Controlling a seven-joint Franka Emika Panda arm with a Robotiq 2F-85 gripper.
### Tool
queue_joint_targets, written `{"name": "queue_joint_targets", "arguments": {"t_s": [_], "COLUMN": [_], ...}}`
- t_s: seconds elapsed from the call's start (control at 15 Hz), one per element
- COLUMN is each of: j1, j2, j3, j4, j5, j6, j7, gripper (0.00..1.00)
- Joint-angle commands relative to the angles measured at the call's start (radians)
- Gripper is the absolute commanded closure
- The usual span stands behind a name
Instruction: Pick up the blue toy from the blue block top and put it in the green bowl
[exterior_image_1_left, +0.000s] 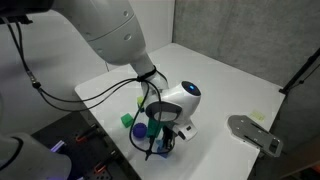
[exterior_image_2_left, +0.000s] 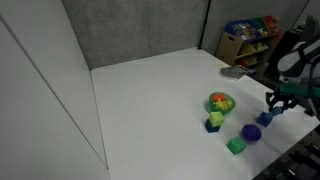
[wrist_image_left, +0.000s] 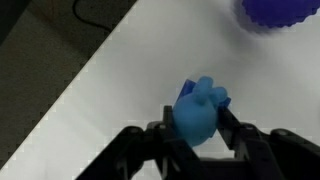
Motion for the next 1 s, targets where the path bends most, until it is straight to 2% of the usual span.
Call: {"name": "queue_joint_targets", "arguments": {"t_s": [0.0,0.13,0.33,0.67,0.93], "j1": [-0.002,0.001,0.023,0.091,0.153], "j2": [-0.057,-0.097,-0.151,-0.200,-0.181], "j3": [0.016,0.033,0.061,0.115,0.151], "j4": [-0.012,-0.020,-0.016,0.033,0.112], "j5": [0.015,0.020,0.011,-0.009,-0.033], "j6": [-0.017,-0.025,-0.036,-0.080,-0.101], "j7": [-0.015,-0.029,-0.034,-0.036,-0.027], "gripper": [0.78,0.85,0.90,0.90,0.90]}}
